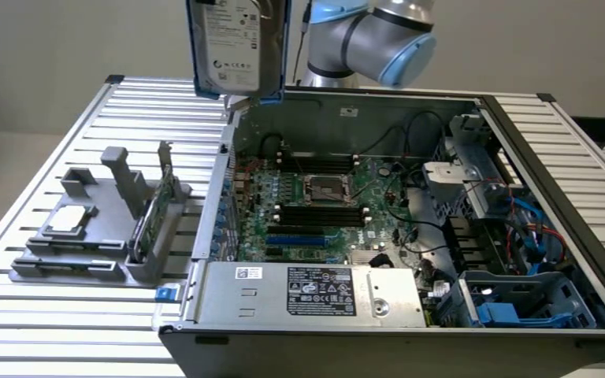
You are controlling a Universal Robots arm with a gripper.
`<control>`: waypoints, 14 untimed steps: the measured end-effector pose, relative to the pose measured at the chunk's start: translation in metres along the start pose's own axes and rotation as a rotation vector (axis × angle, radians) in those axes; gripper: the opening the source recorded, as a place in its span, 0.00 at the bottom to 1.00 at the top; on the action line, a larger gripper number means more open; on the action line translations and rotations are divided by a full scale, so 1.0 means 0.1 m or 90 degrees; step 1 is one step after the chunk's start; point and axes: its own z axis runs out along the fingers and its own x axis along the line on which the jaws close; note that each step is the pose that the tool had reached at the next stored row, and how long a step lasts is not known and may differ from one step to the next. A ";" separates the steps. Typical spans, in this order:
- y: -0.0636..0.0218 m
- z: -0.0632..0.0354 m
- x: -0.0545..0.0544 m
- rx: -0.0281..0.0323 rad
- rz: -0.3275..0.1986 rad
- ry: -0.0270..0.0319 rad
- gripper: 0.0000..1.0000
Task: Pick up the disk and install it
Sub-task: 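Pick up the disk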
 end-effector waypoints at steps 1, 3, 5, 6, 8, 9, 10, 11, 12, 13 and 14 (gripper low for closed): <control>-0.045 0.000 0.01 0.0008 0.000 0.0000 0.33; -0.128 0.001 0.03 0.0024 0.000 -0.0002 0.33; -0.209 0.002 0.04 0.0040 0.000 -0.0002 0.33; -0.247 0.003 0.06 0.0049 0.000 -0.0004 0.33; -0.319 0.006 0.08 0.0072 0.000 -0.0008 0.33; -0.350 0.008 0.10 0.0086 0.000 -0.0009 0.33; -0.377 0.010 0.12 0.0103 0.000 -0.0012 0.33; -0.402 0.013 0.14 0.0121 0.000 -0.0014 0.33; -0.423 0.015 0.16 0.0140 0.000 -0.0015 0.33; -0.445 0.017 0.18 0.0159 0.000 -0.0017 0.33; -0.466 0.020 0.20 0.0178 0.000 -0.0019 0.33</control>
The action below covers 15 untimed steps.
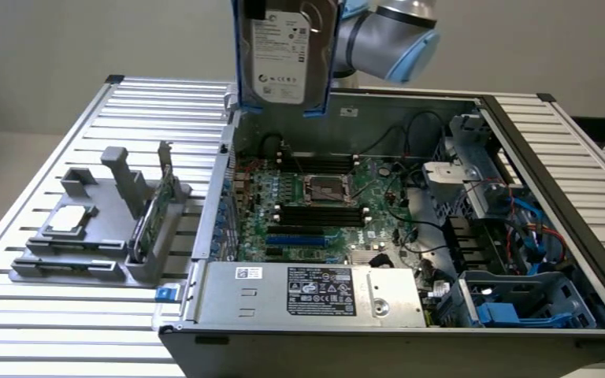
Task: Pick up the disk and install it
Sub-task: 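Pick up the disk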
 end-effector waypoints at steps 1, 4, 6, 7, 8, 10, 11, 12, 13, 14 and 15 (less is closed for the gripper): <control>-0.022 0.003 0.02 0.0020 0.000 -0.0002 0.33; -0.090 0.011 0.08 0.0083 0.000 -0.0007 0.33; -0.140 0.016 0.12 0.0127 0.000 -0.0009 0.33; -0.165 0.018 0.14 0.0149 0.000 -0.0010 0.33; -0.192 0.020 0.16 0.0173 0.000 -0.0012 0.33; -0.247 0.025 0.20 0.0221 0.000 -0.0015 0.33; -0.273 0.028 0.22 0.0244 0.000 -0.0016 0.33; -0.301 0.030 0.24 0.0267 0.000 -0.0017 0.33; -0.327 0.032 0.26 0.0289 0.000 -0.0018 0.33; -0.355 0.035 0.28 0.0312 0.000 -0.0020 0.33; -0.382 0.037 0.30 0.0333 0.000 -0.0021 0.33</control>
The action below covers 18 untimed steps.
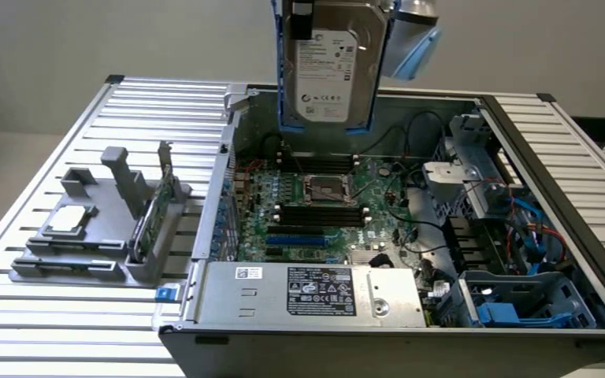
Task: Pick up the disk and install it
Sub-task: 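Pick up the disk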
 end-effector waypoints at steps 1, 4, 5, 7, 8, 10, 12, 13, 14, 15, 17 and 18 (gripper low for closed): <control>-0.027 0.003 0.02 0.0021 0.000 -0.0001 0.33; -0.115 0.016 0.08 0.0076 0.000 -0.0007 0.33; -0.153 0.024 0.09 0.0085 0.000 -0.0009 0.33; -0.237 0.038 0.11 0.0089 0.000 -0.0007 0.33; -0.282 0.046 0.12 0.0092 0.000 -0.0007 0.33; -0.369 0.062 0.14 0.0096 0.000 -0.0007 0.33; -0.455 0.079 0.16 0.0099 0.000 -0.0007 0.33; -0.501 0.087 0.17 0.0100 0.000 -0.0007 0.33; -0.545 0.095 0.19 0.0101 0.000 -0.0007 0.33; -0.588 0.103 0.20 0.0101 0.000 -0.0007 0.33; -0.668 0.112 0.23 0.0102 0.000 -0.0008 0.33; -0.706 0.113 0.25 0.0102 0.000 -0.0008 0.33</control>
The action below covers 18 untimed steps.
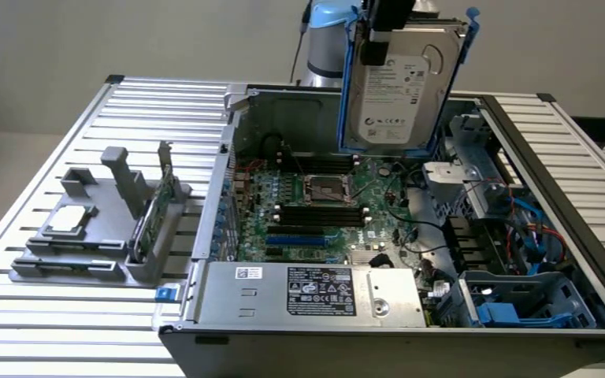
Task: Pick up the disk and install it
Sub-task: 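Pick up the disk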
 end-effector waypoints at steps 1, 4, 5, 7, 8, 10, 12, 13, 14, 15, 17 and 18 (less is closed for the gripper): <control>-0.034 0.001 0.02 0.0000 0.000 0.0000 0.33; -0.126 0.002 0.09 0.0000 0.000 0.0000 0.33; -0.152 0.002 0.12 0.0000 0.000 0.0000 0.33; -0.204 0.003 0.17 -0.0001 0.000 0.0000 0.33; -0.226 0.003 0.20 -0.0003 0.000 0.0000 0.33; -0.268 0.004 0.26 -0.0007 0.000 0.0000 0.33; -0.307 0.004 0.32 -0.0012 0.000 0.0000 0.33; -0.327 0.004 0.35 -0.0015 0.000 0.0001 0.33; -0.345 0.005 0.38 -0.0017 0.000 0.0000 0.33; -0.363 0.005 0.41 -0.0020 0.000 0.0000 0.33; -0.398 0.005 0.47 -0.0027 0.000 0.0001 0.33; -0.413 0.005 0.51 -0.0030 0.000 0.0000 0.33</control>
